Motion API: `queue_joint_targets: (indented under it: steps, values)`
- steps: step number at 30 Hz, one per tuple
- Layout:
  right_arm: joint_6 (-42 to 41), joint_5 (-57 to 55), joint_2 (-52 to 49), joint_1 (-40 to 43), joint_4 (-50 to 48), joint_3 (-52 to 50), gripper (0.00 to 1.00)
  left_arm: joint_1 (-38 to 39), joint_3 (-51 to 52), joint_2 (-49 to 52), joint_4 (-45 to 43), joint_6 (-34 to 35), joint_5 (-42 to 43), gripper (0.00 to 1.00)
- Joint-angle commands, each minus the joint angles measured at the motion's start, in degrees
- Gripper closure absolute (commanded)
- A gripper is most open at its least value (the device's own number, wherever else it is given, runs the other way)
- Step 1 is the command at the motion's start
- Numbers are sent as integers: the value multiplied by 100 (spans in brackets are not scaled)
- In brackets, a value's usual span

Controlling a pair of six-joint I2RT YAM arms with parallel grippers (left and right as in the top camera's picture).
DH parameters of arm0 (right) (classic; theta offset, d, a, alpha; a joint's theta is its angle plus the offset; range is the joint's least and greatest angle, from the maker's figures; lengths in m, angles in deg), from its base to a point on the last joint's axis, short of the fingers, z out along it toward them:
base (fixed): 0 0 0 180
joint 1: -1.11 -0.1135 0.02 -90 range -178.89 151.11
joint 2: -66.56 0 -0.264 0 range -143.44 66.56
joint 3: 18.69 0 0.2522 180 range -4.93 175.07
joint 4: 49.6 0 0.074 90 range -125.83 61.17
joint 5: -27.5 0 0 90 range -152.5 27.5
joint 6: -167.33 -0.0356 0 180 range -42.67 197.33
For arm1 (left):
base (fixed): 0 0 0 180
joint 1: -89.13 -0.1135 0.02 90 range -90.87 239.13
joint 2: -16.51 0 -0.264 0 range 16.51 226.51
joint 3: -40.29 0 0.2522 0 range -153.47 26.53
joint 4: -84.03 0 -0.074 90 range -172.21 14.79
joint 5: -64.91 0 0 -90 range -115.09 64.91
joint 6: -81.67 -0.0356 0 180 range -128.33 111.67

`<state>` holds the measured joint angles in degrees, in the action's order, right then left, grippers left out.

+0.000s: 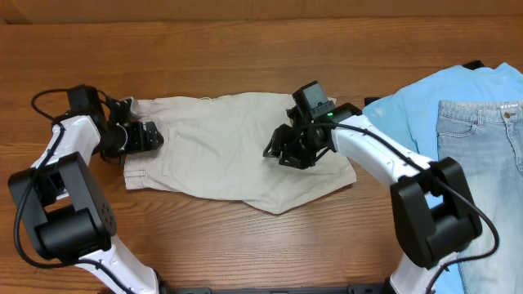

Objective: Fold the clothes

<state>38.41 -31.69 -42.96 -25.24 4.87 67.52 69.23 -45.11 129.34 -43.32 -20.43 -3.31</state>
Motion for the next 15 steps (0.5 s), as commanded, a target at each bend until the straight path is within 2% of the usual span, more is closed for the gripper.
queue_joint_targets:
  steps: [1,4,9,12,15]
  values:
    - [-516,-70,-295,-26,-24,31,49,13,157,688,72,-166,365,11]
    - [-612,-26,-450,-26,-74,31,48,17,157,1032,118,-326,861,11]
    - [-833,31,-627,-26,-96,31,46,133,157,1322,179,-424,1368,18]
    - [-916,-59,-638,-26,-127,31,46,234,155,1327,315,-481,1388,27]
    - [-916,-74,-638,-26,-144,31,46,306,155,1327,520,-651,1379,49]
